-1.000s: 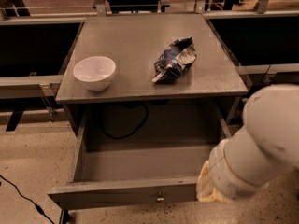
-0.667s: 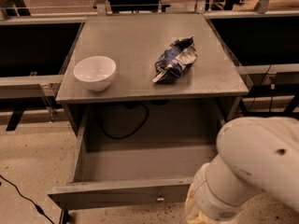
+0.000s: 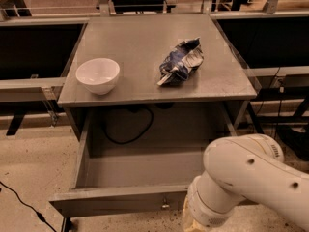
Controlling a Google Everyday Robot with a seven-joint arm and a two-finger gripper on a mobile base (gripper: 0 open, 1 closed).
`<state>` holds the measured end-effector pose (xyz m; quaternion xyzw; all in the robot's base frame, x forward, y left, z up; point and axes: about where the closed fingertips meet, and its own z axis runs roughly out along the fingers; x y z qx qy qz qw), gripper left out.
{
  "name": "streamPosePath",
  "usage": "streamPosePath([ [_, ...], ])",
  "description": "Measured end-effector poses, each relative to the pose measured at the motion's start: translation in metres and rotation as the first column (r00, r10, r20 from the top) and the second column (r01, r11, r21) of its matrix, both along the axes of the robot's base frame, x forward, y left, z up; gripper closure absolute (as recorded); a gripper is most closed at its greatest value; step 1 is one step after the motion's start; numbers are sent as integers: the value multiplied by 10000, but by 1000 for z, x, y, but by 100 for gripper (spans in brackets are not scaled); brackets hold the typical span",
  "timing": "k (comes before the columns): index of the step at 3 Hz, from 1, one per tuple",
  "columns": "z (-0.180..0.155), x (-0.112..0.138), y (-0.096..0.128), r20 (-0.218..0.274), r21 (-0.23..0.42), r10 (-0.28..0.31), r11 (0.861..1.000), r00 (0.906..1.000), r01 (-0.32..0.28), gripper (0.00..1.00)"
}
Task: Close top drawer
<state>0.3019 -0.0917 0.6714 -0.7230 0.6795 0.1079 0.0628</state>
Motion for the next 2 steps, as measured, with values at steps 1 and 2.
streamPosePath([
  [1, -9, 25, -2, 371, 72, -188, 9998, 9991, 186, 100],
  [2, -9, 41, -9, 931, 160, -491, 9987, 9944, 478, 82],
])
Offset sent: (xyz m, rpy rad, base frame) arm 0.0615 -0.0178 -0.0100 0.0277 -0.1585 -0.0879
